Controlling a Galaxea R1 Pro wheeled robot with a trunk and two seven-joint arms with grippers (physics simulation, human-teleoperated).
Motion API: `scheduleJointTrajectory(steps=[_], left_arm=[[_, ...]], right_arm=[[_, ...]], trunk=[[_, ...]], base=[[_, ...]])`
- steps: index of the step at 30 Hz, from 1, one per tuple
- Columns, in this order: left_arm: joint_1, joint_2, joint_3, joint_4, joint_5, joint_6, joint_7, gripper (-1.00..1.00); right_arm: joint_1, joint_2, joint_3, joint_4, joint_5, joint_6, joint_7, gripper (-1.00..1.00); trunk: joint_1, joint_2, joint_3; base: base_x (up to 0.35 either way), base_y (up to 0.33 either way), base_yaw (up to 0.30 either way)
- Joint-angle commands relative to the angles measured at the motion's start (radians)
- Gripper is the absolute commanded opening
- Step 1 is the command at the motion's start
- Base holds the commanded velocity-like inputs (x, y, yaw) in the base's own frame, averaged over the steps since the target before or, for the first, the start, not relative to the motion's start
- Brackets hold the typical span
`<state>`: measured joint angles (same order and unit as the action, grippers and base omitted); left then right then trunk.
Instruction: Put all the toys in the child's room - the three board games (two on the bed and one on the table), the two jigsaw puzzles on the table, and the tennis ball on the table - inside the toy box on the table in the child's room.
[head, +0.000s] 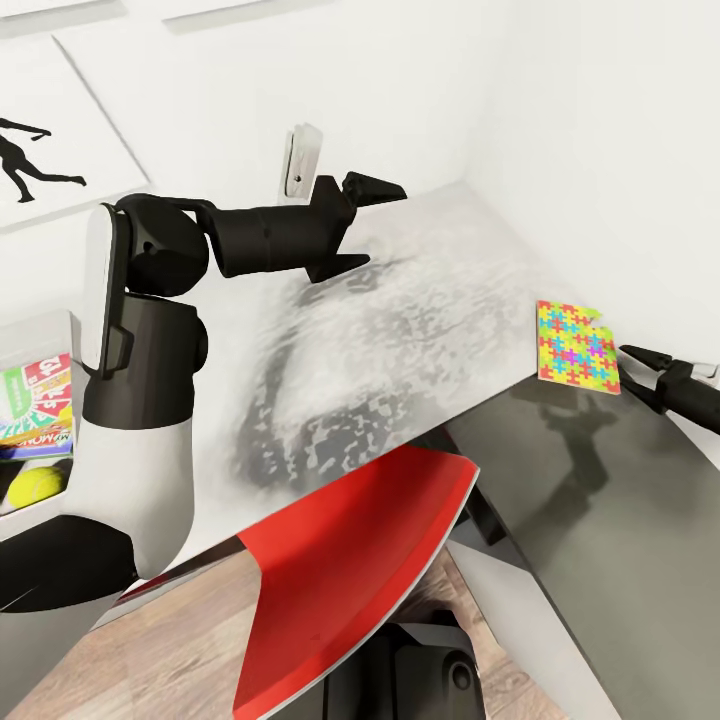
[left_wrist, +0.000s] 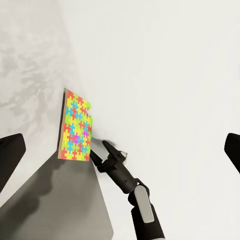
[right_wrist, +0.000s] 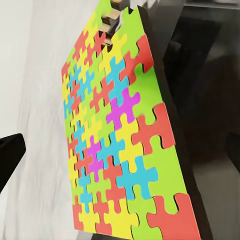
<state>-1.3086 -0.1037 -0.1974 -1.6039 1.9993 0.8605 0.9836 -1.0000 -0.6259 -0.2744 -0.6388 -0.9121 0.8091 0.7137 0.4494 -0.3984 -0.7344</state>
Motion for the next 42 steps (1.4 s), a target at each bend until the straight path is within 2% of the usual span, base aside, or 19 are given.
scheduleJointTrajectory(steps=[1, 12, 20, 30, 42], left_arm=[[-0.001, -0.001, 0.001, 0.000, 0.009, 0.002, 0.010, 1.00], [0.000, -0.001, 0.001, -0.001, 0.008, 0.002, 0.011, 1.00], [0.001, -0.001, 0.001, 0.000, 0.007, 0.002, 0.010, 1.00], [0.002, -0.001, 0.001, 0.000, 0.007, 0.002, 0.010, 1.00], [0.002, -0.001, 0.001, 0.001, 0.007, 0.002, 0.010, 1.00]], right_arm=[[-0.001, 0.000, -0.002, 0.001, 0.000, 0.005, 0.002, 1.00], [0.000, 0.001, -0.003, 0.007, 0.001, 0.005, 0.001, 1.00], [-0.001, 0.000, -0.004, 0.051, 0.000, 0.000, 0.000, 1.00], [-0.002, 0.001, -0.004, 0.101, 0.001, -0.040, -0.006, 1.00], [-0.001, 0.003, -0.003, 0.114, 0.001, -0.055, -0.009, 1.00]], trunk=[[0.001, -0.002, -0.001], [0.001, -0.002, -0.001], [0.001, -0.002, -0.001], [0.001, -0.002, -0.001], [0.001, -0.002, -0.001]], base=[[0.000, 0.000, 0.001], [0.000, 0.000, 0.000], [0.000, 0.000, 0.000], [0.000, 0.000, 0.000], [0.000, 0.000, 0.000]])
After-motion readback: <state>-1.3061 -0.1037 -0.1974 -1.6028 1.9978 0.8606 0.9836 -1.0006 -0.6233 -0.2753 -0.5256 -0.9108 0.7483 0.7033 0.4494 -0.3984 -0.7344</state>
